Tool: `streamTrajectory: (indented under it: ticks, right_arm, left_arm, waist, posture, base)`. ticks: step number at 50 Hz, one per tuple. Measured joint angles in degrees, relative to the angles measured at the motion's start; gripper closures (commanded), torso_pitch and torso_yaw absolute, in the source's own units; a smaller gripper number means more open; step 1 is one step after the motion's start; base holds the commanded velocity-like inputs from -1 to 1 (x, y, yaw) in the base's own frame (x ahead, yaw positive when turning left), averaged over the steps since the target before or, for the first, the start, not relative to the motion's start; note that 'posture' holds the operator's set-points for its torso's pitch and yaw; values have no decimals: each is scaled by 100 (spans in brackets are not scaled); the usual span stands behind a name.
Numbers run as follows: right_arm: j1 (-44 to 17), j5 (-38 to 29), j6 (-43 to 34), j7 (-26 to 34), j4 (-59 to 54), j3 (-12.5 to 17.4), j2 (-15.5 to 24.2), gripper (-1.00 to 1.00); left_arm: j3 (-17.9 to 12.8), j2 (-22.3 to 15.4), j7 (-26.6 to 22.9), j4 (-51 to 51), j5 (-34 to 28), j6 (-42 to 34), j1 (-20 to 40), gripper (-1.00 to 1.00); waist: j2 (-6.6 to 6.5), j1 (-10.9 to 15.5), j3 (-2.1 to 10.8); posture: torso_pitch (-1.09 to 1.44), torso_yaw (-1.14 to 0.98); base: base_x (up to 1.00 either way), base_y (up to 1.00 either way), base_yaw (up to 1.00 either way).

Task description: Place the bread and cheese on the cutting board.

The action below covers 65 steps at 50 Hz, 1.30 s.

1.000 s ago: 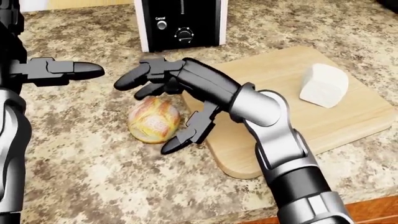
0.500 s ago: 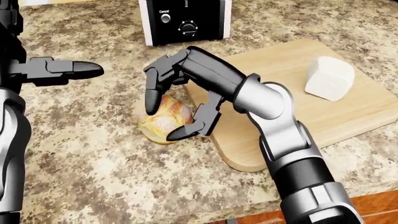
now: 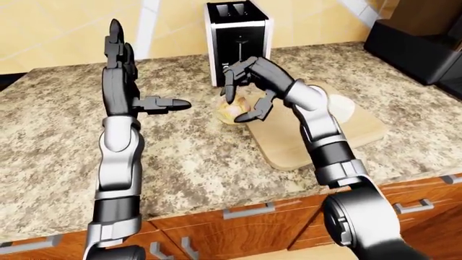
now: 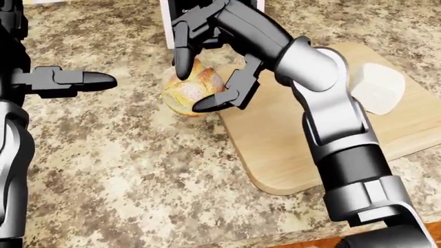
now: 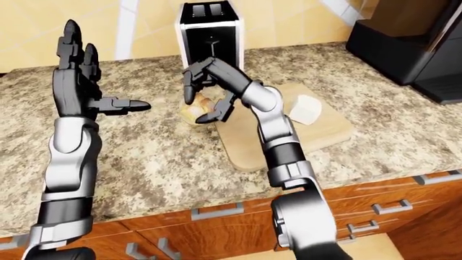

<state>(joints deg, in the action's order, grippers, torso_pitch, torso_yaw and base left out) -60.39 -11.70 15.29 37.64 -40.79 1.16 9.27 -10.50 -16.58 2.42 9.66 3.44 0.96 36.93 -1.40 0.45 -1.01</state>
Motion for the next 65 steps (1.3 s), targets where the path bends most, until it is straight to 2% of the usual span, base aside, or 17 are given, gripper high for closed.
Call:
streamTrajectory:
  ticks: [6, 12, 18, 24, 30, 32, 34, 35, 36, 41, 45, 47, 52, 55, 59, 62, 65]
  right_arm:
    - [-355, -71, 69, 6, -466, 167, 511, 57]
    - [-347, -246, 200, 12, -625, 349, 1094, 58]
    - [-53, -528, 331, -77, -678, 372, 1330, 58]
    - [169, -723, 329, -119, -662, 393, 1323, 51]
    - [223, -789, 308, -98, -519, 398, 1324, 10]
    - [212, -792, 296, -106, -511, 405, 1320, -17]
    - [194, -792, 292, -106, -506, 402, 1327, -76]
    - [188, -792, 291, -101, -501, 402, 1333, -93]
    - [183, -791, 287, -90, -493, 402, 1335, -100]
    - [203, -753, 172, -12, -330, 435, 1364, -100]
    - [344, -649, -246, 182, 365, 515, 1446, -100]
    - [559, -539, -613, 307, 1120, 625, 1534, -100]
    - [1513, -179, -1980, 395, 3708, 1202, 2023, -100]
    - [1653, 4, -2766, 204, 4472, 1538, 2242, -100]
    - [1708, 268, -3565, -247, 5236, 1671, 2322, -100]
    - [1851, 515, -3816, -571, 5524, 1727, 2358, -100]
    - [2246, 787, -3657, -1101, 5652, 1839, 2104, -100]
  left_arm:
    - [11, 25, -11, -53, 9, -48, 6, -100]
    - [0, 6, -18, -78, 19, -75, -15, -100]
    - [-12, 3, -41, -113, 12, -61, -18, -100]
    - [-4, 13, -42, -116, -5, -40, -21, -100]
    - [8, 25, -48, -119, -12, -37, -20, -100]
    - [9, 26, -49, -108, -16, -29, -16, -100]
    - [9, 27, -47, -104, -19, -28, -12, -100]
    - [10, 28, -46, -98, -21, -26, -8, -100]
    - [10, 28, -44, -95, -22, -26, -6, -100]
    - [15, 28, -42, -88, -32, -20, 2, -100]
    - [17, 33, -53, -126, -27, -32, -1, -100]
    - [31, 51, -62, -150, -12, -64, 14, -100]
    - [29, 80, -50, -351, 72, -244, -10, -100]
    - [-8, 40, -47, -379, 103, -303, -46, -100]
    - [-13, 35, -57, -408, 110, -325, -49, -100]
    - [16, 73, -71, -509, 114, -310, -45, -100]
    - [38, 110, -89, -585, 111, -253, -57, -100]
  waist:
    - [3, 3, -17]
    - [32, -13, -11]
    - [43, -14, -15]
    - [29, -16, -22]
    - [39, -19, -9]
    - [44, -20, -4]
    - [48, -20, -2]
    - [50, -19, -1]
    - [52, -20, -1]
    - [57, -16, -2]
    - [53, -2, -20]
    - [61, 21, -28]
    - [109, 48, -46]
    - [116, 20, -55]
    - [130, 6, -60]
    - [159, 6, -54]
    - [184, 2, -36]
  posture:
    - [0, 0]
    - [0, 0]
    - [0, 0]
    - [0, 0]
    - [0, 0]
    - [0, 0]
    - [0, 0]
    - [0, 0]
    - [0, 0]
    - [0, 0]
    - [0, 0]
    - [0, 0]
    - [0, 0]
    - [0, 0]
    - [0, 0]
    - [0, 0]
    - [0, 0]
  base:
    - [0, 0, 0]
    - [0, 0, 0]
    - [0, 0, 0]
    - [0, 0, 0]
    - [0, 0, 0]
    - [0, 0, 0]
    - [0, 0, 0]
    - [0, 0, 0]
    - [0, 0, 0]
    - [0, 0, 0]
    - [0, 0, 0]
    - [0, 0, 0]
    - [0, 0, 0]
    - [0, 0, 0]
    - [0, 0, 0]
    - [0, 0, 0]
    - [0, 0, 0]
